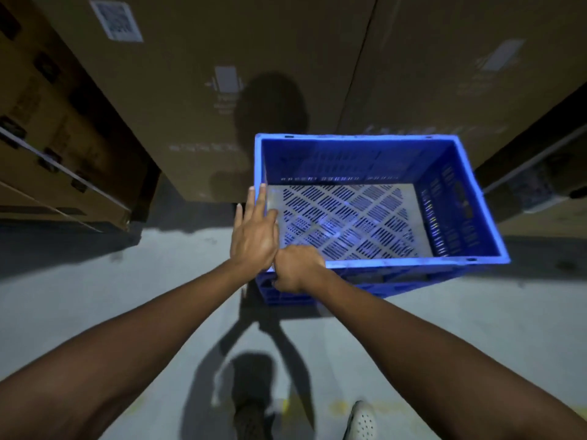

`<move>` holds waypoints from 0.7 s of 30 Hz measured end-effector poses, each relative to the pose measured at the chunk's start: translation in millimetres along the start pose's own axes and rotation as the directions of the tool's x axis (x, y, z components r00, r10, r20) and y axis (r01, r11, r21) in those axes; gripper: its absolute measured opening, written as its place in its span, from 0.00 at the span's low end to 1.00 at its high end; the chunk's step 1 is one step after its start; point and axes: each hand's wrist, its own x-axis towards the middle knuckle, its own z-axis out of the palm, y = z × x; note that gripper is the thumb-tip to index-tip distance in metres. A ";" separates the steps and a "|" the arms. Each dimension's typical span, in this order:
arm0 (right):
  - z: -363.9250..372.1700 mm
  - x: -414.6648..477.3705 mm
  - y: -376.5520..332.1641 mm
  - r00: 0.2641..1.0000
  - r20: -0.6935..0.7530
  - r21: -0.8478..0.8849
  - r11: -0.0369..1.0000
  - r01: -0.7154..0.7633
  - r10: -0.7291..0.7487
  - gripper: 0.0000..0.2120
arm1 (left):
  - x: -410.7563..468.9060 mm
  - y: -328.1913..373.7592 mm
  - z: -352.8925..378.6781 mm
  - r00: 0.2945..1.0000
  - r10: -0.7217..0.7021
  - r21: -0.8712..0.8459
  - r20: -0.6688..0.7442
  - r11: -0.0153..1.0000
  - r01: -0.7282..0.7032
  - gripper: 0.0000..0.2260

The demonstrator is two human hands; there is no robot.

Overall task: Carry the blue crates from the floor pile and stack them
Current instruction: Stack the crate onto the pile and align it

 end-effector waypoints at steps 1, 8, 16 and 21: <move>0.5 -3.6 8.8 1.000 0.007 0.008 1.000 0.017 -0.017 0.19 | 0.7 7.2 -0.3 0.999 0.036 0.047 0.004 0.998 -0.036 0.13; 12.4 -56.1 137.2 0.996 -0.040 -0.059 0.995 -0.083 0.081 0.26 | 4.2 123.2 40.4 0.954 0.169 -0.030 0.248 0.986 -0.166 0.22; 14.5 -102.5 241.7 0.980 -0.057 -0.089 0.977 -0.195 0.191 0.28 | 30.8 239.3 83.4 0.904 0.168 -0.032 0.392 0.985 -0.169 0.21; 17.8 -105.4 246.8 0.981 -0.123 -0.046 0.986 -0.158 0.152 0.24 | 31.3 248.4 83.3 0.901 0.077 -0.003 0.426 0.997 -0.083 0.21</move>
